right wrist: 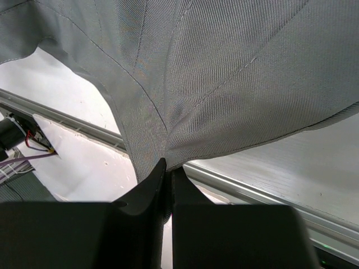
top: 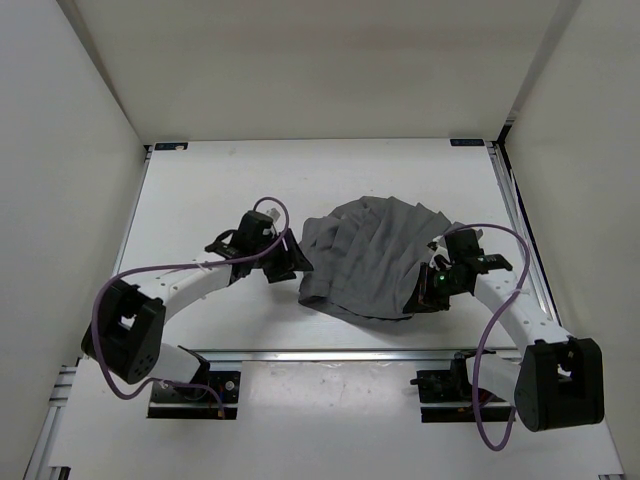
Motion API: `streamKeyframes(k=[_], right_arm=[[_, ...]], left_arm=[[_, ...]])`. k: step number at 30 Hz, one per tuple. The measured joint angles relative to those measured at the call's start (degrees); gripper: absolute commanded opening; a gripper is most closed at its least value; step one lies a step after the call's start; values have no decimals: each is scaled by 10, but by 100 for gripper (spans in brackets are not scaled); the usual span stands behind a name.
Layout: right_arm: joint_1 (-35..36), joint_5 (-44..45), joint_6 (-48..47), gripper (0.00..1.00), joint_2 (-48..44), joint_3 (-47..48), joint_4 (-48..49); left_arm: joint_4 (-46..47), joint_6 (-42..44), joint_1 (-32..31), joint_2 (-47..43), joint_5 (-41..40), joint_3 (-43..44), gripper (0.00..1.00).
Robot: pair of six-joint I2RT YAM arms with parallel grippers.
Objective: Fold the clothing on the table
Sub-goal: Flatten the skirt out
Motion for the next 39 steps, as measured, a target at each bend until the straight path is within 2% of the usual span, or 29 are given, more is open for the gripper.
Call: streamKeyframes(k=[8,16,26,29,30,32,34,35,36,37,39], right_arm=[[-10,0,7,0,-11,-2,-1],[-59,-3,11,0,-26,-7,-3],[-68,-3,26,0,-45,-7,-3],[-77,-3,30,0,-58,-9,-6],[-81,-4,31,0,-63,-10,-7],[-85,-4,34,0,-70,-12,-12],[-87,-3,36,0,-74,-12,-13],[-87,-3,37,0,-75,-12,-13],[-88,-3,37,1,-75,-12,-13],[-88,-3,37,0,-75,-12,-14],[-89,-3,37,0,-76,-12,-14]], left_arm=[[-24,18,-23,18,-4,-11,67],[-61,57,-41,19,-19,-68,67],[-32,73,-67,30,-18,-67,66],[-26,79,-72,32,-20,-67,60],[-25,82,-73,34,-21,-67,54],[-24,89,-73,37,-24,-67,39],[-24,96,-72,43,-26,-67,19],[-25,101,-72,47,-27,-67,14],[-24,103,-71,50,-22,-66,4],[-25,105,-70,50,-21,-66,0],[-26,105,-66,49,-20,-66,0]])
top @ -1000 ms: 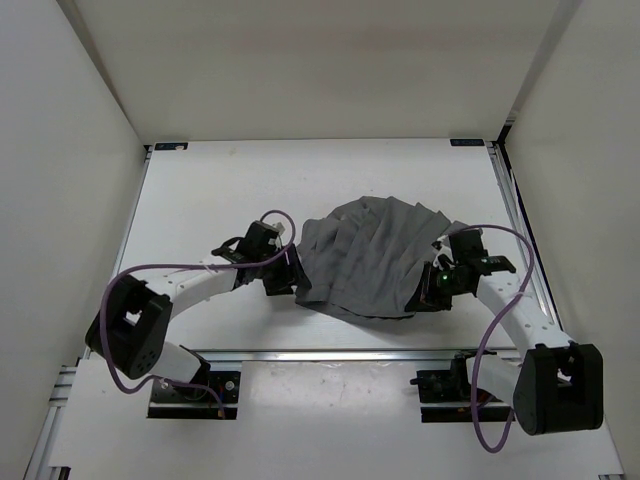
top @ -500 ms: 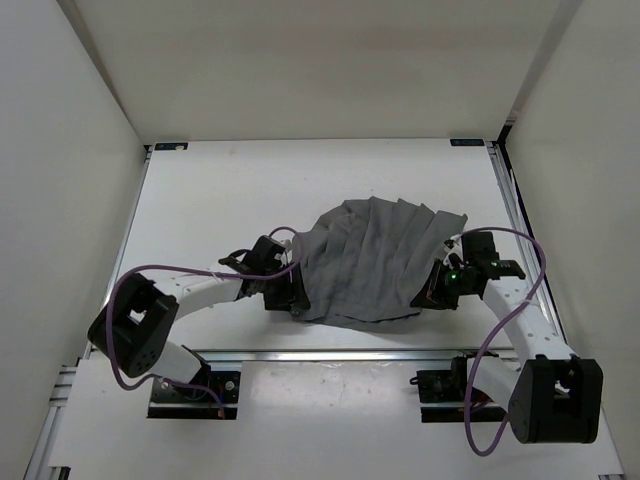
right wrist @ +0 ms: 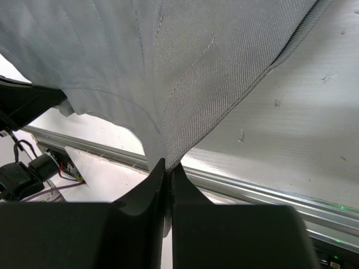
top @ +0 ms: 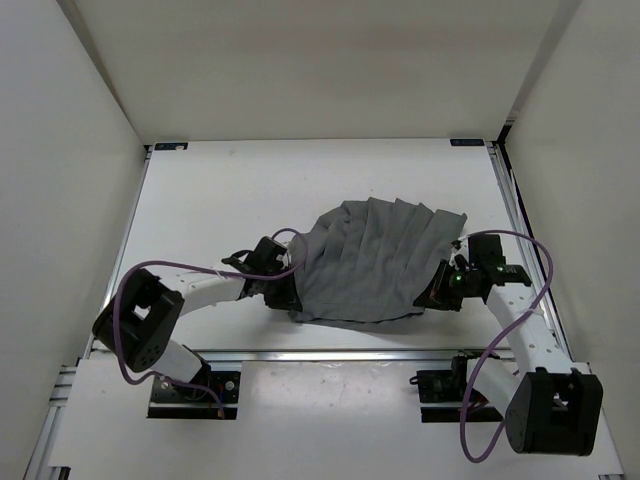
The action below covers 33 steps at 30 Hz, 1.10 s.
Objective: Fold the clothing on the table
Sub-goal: Flatten the skirt out
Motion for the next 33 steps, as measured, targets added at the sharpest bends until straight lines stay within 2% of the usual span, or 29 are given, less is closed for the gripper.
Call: streamKeyframes(k=[7,10,13,16,21,24,28,33], right_arm=[[-15,-13,2,0,-3,5,-14],[-15,-16,0,0,12,54,-38],[-16,-4,-9,0,57,170,-54],[-15,8,-23,0,118,314,-48],[7,51,-55,0,255,562,-56],[28,76,-70,0,313,658,-56],[54,86,-83,0,303,648,-64],[120,142,-108,0,194,531,-60]], left_arm=[[-23,5,41,-27,16,-13,0],[-70,9,54,-39,30,22,0],[-115,20,77,-47,35,118,0],[-135,30,107,-40,44,261,0],[-147,54,134,37,51,513,0],[-147,68,145,70,55,584,0],[-158,80,152,53,59,547,0],[-146,71,153,-75,68,359,0]])
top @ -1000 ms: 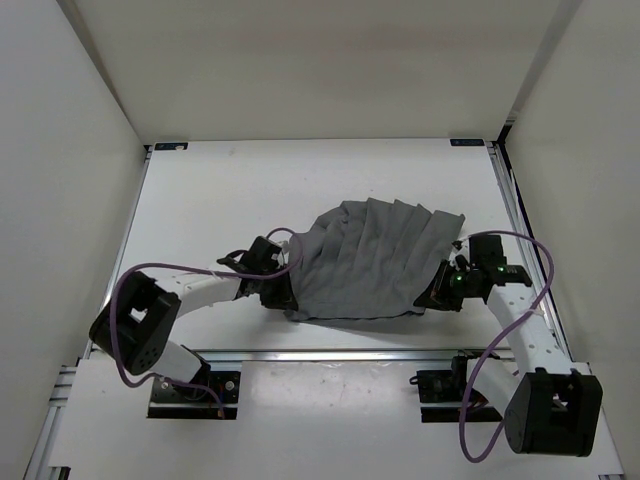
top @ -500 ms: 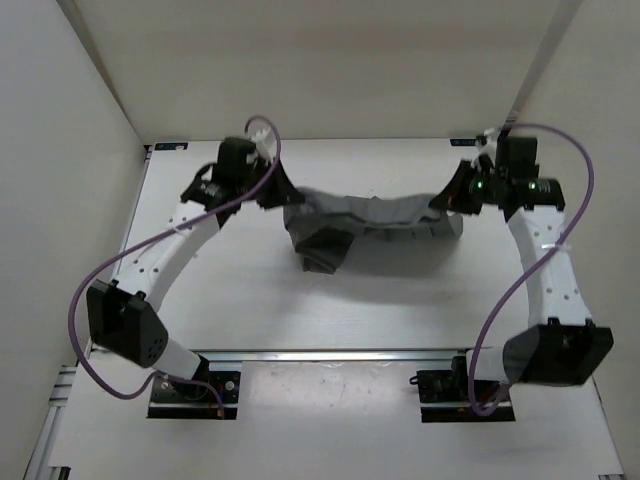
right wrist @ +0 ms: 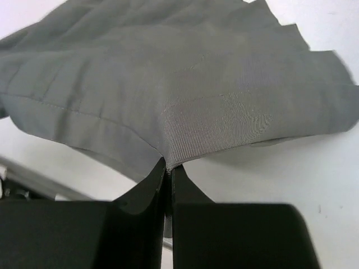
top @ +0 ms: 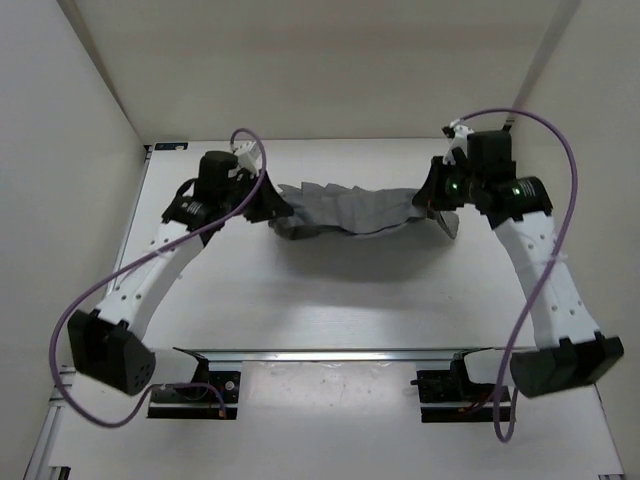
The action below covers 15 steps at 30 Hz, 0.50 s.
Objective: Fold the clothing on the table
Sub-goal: Flatten the skirt out
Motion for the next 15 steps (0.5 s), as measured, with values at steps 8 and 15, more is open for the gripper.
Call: streamKeyframes(k=[8,15], right_arm=[[-40,-46,6,0,-269,-144,55],[14,-7,14,0,-327,-184,93]], left_arm=[[30,-50,44,-214,129,-112,0],[50,-78,78,-278,175,-128,0]])
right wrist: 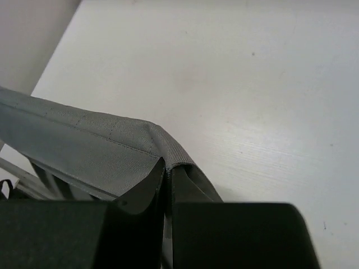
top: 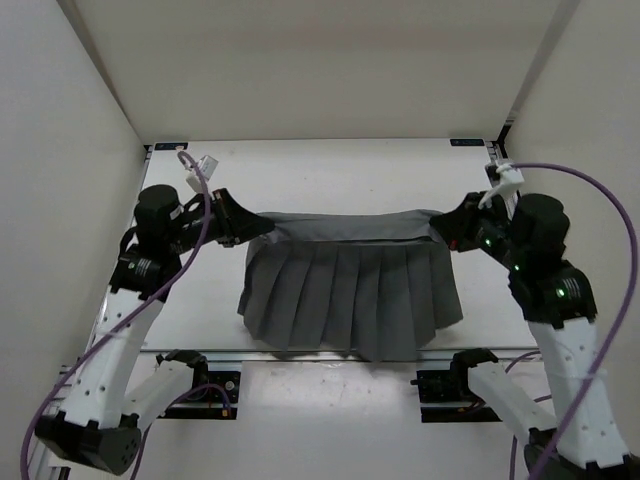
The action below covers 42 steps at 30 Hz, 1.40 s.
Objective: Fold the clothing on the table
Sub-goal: Flatten the skirt out
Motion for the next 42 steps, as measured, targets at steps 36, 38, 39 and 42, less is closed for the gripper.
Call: streamKeyframes(k=[36,38,39,42], right_arm=[[-179,-176,0,0,480,208,84],[-177,-176,-4,0,466,209,82],[-177,-176,-6,0,460,213,78],[-185,-201,3,0,449,238,73]], left_arm=[[-43,65,-19,575,-109,408,0],[-27,61,-18,538,-110,379,0],[-26,56,-17,525,-108,378,0],[4,30,-1,506,-75,399,0]])
